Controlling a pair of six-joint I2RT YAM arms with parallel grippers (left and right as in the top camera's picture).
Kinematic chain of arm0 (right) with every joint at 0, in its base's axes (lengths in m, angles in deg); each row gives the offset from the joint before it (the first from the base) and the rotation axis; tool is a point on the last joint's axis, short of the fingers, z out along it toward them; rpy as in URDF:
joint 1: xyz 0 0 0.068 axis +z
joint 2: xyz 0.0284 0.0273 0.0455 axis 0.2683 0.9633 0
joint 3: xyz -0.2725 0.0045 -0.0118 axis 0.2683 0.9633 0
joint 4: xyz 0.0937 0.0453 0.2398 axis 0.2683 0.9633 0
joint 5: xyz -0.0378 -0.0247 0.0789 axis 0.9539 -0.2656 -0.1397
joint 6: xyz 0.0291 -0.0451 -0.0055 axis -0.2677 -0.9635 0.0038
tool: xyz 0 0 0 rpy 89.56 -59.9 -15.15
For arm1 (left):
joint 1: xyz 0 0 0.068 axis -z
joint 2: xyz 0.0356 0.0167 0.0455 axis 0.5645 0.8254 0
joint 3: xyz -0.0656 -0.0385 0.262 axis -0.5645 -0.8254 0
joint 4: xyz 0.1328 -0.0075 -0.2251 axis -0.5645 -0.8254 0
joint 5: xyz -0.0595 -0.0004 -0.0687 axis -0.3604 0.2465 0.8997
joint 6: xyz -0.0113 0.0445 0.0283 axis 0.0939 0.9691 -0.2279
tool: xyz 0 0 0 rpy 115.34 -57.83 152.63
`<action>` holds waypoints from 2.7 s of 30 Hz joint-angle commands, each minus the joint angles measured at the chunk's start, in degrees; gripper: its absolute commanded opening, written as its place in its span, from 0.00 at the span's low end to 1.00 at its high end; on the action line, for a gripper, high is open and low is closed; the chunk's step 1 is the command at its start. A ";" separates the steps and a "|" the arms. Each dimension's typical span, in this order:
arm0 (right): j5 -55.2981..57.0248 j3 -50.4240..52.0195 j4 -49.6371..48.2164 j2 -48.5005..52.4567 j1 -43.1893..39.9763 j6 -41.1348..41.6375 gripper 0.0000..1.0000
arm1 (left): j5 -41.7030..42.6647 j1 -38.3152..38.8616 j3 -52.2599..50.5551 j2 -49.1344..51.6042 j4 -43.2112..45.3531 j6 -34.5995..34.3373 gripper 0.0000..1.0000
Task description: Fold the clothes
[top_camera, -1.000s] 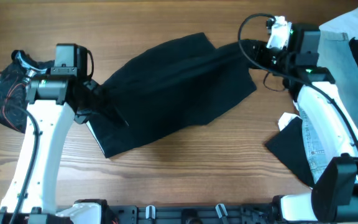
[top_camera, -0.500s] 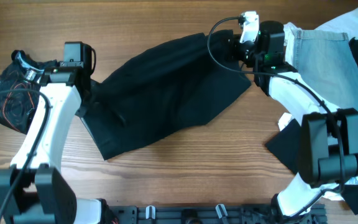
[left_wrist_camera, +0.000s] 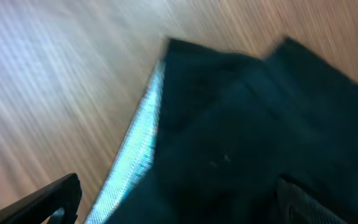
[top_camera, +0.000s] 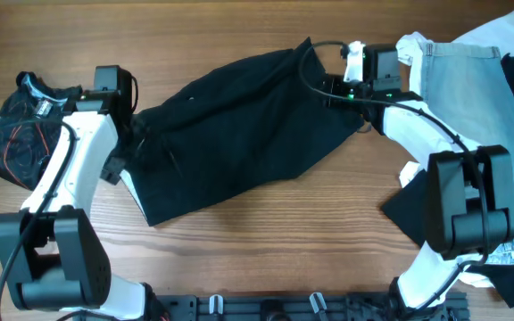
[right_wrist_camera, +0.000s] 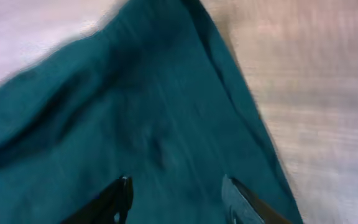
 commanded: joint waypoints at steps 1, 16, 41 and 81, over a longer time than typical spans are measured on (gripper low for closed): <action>3.82 -0.22 2.97 0.81 0.22 -0.31 0.53 | 6.12 -0.11 -3.98 0.31 1.97 9.07 1.00; 1.57 -0.22 10.10 -5.14 0.44 -0.11 0.48 | 23.21 -0.17 -23.50 0.28 24.92 25.24 0.04; -27.17 -0.28 -13.09 10.45 37.16 7.52 0.32 | 33.24 -10.05 2.80 -18.34 -9.29 28.04 0.04; -12.63 -6.51 47.17 -14.86 9.57 -8.66 0.60 | 22.73 16.28 2.67 11.37 34.82 31.26 0.71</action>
